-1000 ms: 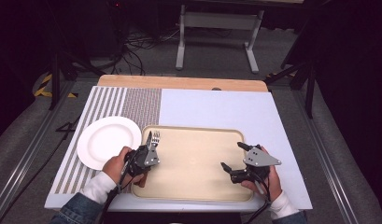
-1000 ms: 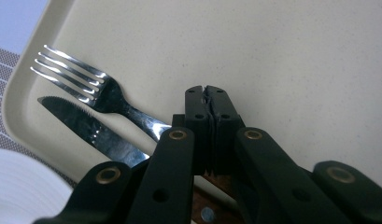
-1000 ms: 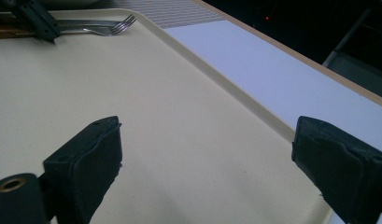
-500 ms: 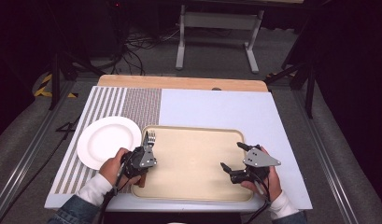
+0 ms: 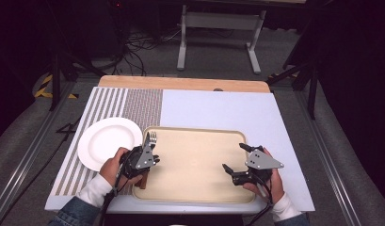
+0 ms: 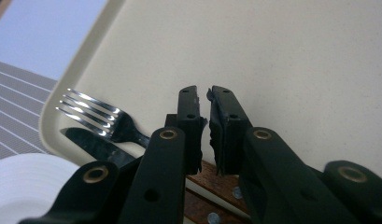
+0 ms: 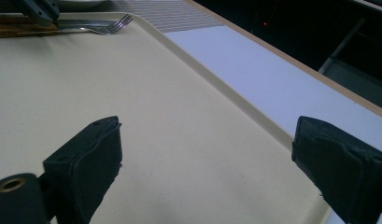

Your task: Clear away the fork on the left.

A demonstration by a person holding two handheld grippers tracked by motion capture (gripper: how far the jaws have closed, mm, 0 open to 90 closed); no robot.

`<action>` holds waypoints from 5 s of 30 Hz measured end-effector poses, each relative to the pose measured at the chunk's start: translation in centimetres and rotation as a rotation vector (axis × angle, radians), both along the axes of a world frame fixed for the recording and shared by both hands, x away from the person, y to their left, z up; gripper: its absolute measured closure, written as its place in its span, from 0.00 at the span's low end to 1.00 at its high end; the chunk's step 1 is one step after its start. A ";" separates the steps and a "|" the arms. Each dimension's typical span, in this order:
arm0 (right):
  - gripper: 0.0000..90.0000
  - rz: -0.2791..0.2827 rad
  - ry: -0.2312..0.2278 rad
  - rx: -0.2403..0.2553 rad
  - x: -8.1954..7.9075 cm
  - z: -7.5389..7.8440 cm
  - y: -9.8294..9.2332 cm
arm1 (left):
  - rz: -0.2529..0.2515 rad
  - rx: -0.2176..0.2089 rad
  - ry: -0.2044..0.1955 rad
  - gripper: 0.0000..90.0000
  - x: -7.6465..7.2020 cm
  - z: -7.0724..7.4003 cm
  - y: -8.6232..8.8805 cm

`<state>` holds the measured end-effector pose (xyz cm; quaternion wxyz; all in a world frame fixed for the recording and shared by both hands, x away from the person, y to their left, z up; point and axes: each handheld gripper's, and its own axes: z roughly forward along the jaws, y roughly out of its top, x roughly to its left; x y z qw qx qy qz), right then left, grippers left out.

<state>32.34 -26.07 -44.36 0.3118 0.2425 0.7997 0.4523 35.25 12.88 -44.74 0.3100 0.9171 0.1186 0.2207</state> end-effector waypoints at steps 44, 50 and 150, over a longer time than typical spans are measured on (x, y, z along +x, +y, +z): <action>0.10 -0.003 -0.007 0.001 -0.1 0.1 0.0 | 0.032 -0.253 -0.149 0.21 -1.1 2.8 2.0; 0.10 -0.004 -0.011 0.002 -0.1 0.1 0.0 | 0.041 -0.262 -0.160 0.15 -1.1 3.1 2.4; 0.06 -0.067 -0.067 0.058 -0.1 0.7 -0.6 | 0.185 -0.301 -0.148 0.06 -4.8 -1.0 14.0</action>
